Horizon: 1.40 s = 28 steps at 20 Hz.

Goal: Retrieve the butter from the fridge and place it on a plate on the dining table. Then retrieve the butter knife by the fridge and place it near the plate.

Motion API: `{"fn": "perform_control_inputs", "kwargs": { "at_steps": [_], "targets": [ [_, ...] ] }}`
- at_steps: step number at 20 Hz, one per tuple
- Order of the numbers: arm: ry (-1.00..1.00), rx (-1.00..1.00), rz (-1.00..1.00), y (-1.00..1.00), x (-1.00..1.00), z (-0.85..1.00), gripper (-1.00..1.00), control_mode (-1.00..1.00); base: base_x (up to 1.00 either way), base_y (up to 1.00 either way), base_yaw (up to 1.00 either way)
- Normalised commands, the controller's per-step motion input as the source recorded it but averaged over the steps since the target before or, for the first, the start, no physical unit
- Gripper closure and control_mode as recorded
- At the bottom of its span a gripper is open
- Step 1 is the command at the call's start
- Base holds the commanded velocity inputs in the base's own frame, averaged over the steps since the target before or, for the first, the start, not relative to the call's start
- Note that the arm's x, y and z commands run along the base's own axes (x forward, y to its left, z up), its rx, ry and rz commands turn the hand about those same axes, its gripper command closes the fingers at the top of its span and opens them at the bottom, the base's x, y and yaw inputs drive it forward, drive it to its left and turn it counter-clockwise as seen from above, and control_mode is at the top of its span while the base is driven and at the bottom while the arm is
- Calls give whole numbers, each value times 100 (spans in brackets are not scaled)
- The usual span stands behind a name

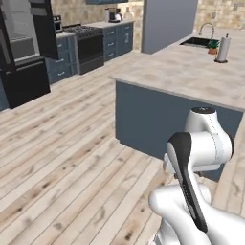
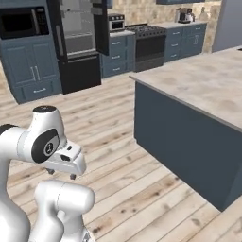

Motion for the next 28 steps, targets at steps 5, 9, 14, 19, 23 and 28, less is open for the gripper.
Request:
{"fn": "perform_control_inputs", "kwargs": {
  "at_steps": [5, 9, 14, 19, 23, 28],
  "targets": [
    [0, 0, 0, 0, 0, 0, -100, 100, 98, 100, -21],
    [0, 0, 0, 0, 0, 0, -100, 100, 92, 100, -19],
    [0, 0, 0, 0, 0, 0, -100, 100, 96, 100, -20],
    [0, 0, 0, 0, 0, 0, -100, 100, 100, 100, -26],
    [0, 0, 0, 0, 0, 0, -100, 100, 100, 100, -28],
    [0, 0, 0, 0, 0, 0, -100, 100, 100, 100, -29]
  ]
}}
